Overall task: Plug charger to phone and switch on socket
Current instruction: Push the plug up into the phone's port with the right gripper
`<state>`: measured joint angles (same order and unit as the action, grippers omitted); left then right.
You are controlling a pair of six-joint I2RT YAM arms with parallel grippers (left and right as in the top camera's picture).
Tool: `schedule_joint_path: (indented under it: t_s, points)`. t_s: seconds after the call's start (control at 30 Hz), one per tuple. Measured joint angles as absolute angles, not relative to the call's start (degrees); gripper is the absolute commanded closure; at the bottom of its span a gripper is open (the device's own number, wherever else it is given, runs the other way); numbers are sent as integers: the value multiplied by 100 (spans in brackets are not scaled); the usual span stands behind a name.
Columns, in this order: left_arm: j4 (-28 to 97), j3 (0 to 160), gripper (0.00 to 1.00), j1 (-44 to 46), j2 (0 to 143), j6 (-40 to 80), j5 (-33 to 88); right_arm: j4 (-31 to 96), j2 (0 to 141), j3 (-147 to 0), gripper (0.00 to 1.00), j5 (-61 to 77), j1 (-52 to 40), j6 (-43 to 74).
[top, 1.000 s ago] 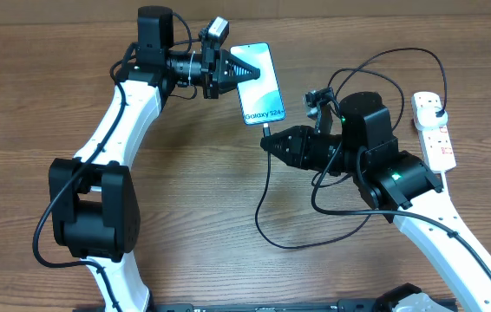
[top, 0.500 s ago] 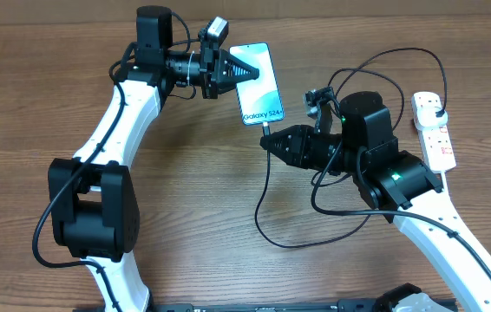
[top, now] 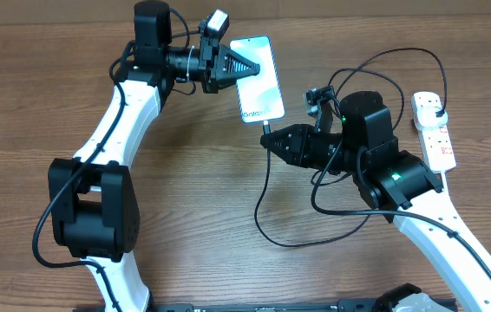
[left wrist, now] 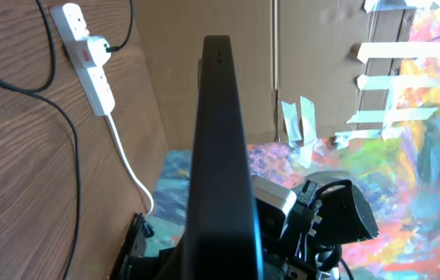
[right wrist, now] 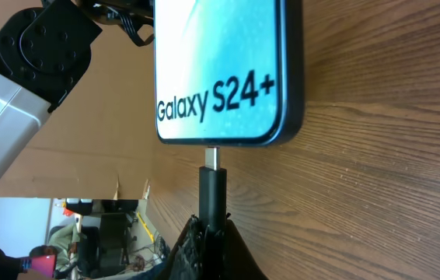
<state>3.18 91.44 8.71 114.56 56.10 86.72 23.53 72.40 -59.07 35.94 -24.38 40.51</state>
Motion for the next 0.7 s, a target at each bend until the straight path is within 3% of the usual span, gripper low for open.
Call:
schedule_joint_path:
  t_s: [0.7]
  points:
    - [311, 9144, 96, 864, 11456, 5708, 8698, 2248, 7240, -5907, 96, 3616, -2443, 4051]
